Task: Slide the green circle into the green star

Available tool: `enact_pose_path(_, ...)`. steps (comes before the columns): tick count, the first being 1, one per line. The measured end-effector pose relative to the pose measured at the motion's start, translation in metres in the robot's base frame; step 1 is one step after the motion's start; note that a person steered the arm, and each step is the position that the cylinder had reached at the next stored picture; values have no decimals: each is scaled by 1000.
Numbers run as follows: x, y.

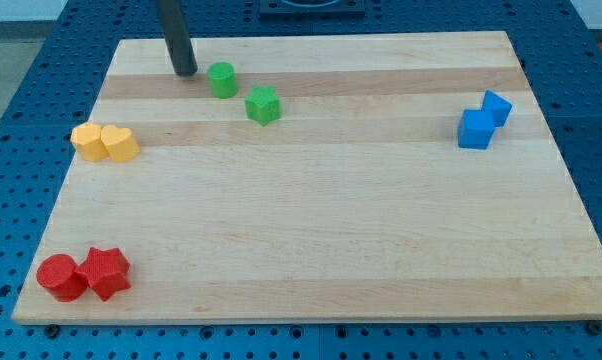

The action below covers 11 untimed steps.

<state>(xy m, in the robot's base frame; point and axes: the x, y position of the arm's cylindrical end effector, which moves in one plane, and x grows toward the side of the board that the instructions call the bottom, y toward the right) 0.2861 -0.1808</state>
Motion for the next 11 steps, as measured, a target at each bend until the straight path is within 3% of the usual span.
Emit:
enact_pose_path(2, 16, 62)
enact_pose_path(3, -20, 22)
enact_pose_path(4, -60, 36)
enact_pose_path(6, 9, 108)
enact_pose_path(8, 33, 64)
enact_pose_path(11, 189, 52)
